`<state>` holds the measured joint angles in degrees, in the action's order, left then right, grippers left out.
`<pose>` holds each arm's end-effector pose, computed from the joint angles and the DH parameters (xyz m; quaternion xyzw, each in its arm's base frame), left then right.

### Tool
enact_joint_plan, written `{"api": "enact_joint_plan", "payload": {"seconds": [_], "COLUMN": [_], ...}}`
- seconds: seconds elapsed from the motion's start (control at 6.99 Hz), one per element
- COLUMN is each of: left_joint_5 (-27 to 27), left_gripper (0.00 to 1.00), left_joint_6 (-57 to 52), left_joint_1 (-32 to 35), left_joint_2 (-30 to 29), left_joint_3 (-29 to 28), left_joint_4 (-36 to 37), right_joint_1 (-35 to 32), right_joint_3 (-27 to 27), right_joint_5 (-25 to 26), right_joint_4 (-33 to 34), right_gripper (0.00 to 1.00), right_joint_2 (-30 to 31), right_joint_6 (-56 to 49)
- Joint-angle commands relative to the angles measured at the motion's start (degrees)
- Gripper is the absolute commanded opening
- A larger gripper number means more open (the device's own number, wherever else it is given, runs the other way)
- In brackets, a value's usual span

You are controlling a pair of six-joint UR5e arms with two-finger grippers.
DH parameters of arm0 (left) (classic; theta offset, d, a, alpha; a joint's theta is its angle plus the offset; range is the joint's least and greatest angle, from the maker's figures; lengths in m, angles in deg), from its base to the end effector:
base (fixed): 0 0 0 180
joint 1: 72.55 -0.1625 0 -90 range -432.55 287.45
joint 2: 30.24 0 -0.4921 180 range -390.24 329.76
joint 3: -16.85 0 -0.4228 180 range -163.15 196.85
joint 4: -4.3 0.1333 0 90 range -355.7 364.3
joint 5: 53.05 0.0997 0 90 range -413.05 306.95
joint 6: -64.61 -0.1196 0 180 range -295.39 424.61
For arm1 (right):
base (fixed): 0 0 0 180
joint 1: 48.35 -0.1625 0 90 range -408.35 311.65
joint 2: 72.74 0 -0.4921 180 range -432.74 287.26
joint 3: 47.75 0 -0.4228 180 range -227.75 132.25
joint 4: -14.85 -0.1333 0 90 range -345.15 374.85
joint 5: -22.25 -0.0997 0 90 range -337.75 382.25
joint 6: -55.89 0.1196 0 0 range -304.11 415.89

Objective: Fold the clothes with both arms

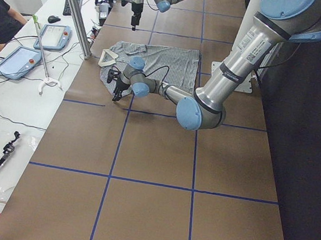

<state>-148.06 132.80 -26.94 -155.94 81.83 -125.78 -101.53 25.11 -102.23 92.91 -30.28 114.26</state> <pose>0.5124 -0.6991 0.4819 0.2048 0.3781 -0.1678 0.8871 -0.4676 -0.7340 0.2865 0.0285 -0.4411 0.0614 0.8949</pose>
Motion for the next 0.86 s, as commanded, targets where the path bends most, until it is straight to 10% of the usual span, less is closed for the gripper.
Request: {"api": "enact_joint_plan", "payload": {"seconds": [0.0,0.14,0.72], "left_joint_5": [-0.17,-0.26,-6.04], "left_gripper": [0.2,0.0,0.0], "left_joint_6": [-0.08,-0.08,6.03], "left_joint_1": [-0.08,-0.08,0.71], "left_joint_2": [-0.07,-0.15,-1.11], "left_joint_3": [0.15,0.32,14.26], "left_joint_4": [0.09,0.09,9.53], "right_joint_1": [0.0,0.0,0.0], "right_joint_3": [0.0,0.09,0.09], "right_joint_5": [-0.06,-0.07,0.02], "right_joint_4": [-0.1,-0.1,-0.8], "right_gripper": [1.0,1.0,1.0], "right_joint_2": [0.16,0.16,1.47], "right_joint_6": [-0.01,-0.01,-1.14]}}
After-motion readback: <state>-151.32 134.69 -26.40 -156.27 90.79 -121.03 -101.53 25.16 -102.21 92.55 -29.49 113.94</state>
